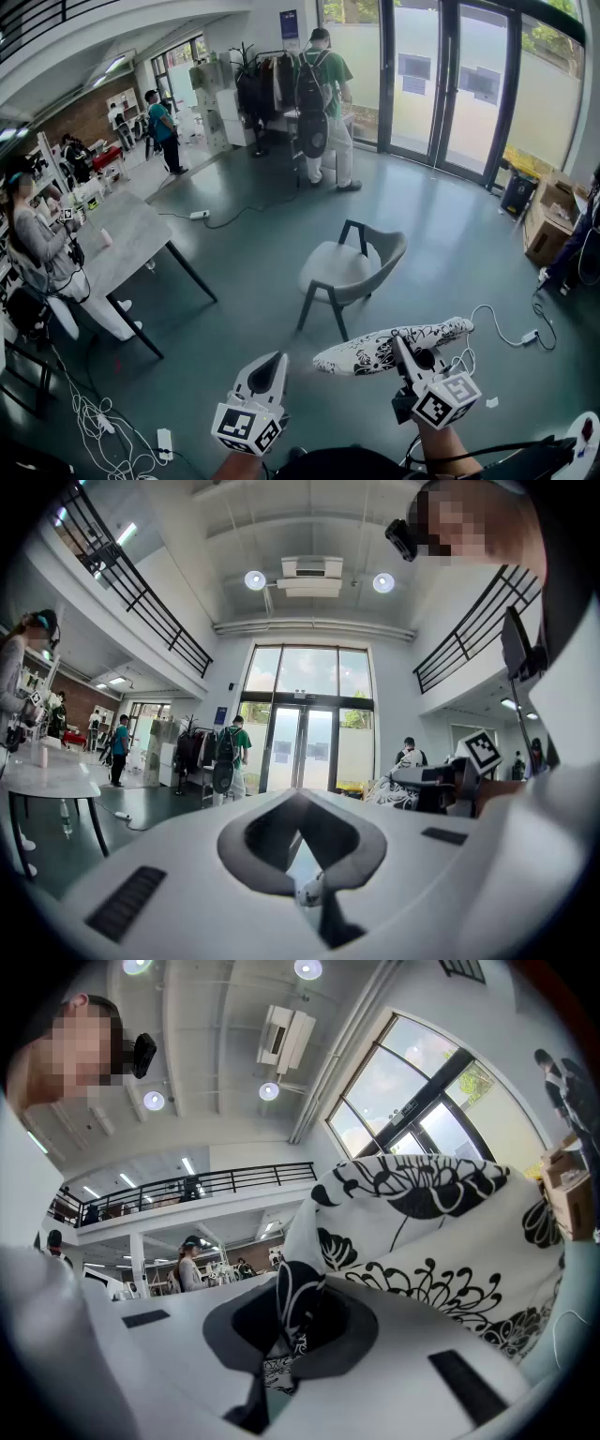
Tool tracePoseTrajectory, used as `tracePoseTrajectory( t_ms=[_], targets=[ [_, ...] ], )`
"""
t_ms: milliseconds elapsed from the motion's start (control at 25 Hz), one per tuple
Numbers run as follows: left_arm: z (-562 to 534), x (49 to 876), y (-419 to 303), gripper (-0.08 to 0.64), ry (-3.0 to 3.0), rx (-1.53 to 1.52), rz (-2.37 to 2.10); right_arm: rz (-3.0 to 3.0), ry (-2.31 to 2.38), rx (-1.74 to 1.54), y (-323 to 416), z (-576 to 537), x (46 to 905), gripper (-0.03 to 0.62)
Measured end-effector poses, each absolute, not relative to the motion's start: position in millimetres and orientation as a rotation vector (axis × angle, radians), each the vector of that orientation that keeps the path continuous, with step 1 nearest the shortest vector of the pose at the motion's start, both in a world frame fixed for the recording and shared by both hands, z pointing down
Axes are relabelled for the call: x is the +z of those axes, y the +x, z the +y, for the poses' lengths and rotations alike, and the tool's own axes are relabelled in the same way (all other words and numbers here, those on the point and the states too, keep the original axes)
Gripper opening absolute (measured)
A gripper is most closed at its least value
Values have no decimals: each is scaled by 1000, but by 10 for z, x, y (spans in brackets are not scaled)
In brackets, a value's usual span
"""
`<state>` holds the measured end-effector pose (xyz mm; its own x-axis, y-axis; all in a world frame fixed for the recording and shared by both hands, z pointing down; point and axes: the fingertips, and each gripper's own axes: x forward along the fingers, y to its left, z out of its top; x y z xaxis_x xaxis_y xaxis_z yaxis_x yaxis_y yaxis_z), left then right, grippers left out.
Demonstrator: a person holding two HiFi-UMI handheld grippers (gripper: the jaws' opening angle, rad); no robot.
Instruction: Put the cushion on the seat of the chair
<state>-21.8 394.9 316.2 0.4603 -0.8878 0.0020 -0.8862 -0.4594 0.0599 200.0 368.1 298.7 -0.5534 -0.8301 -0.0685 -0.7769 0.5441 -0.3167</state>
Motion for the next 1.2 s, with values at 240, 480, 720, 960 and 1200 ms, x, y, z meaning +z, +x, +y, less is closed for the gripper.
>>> tracePoseTrajectory(
  t_ms=[240, 480, 720, 960, 1200],
  targets=[
    [3965, 3141, -174, 9, 2639, -56, -1606, 2570, -1365, -370, 2042, 3696, 2993, 21],
    [4001, 3137, -258, 9, 2634, -65, -1608, 2562, -1360, -370, 1984, 3731, 2975, 21],
    [4041, 3179, -322, 8, 2624, -77, -1608, 2571, -1339, -347, 1908, 3753, 2984, 21],
    [4071, 3163, -458, 9, 2632, -80, -1605, 2578, -1334, -357, 1735, 3753, 2976, 21],
    [4056, 3158, -717, 9, 2643, -96, -1599, 2588, -1337, -341, 1453, 3728, 2966, 21]
  ],
)
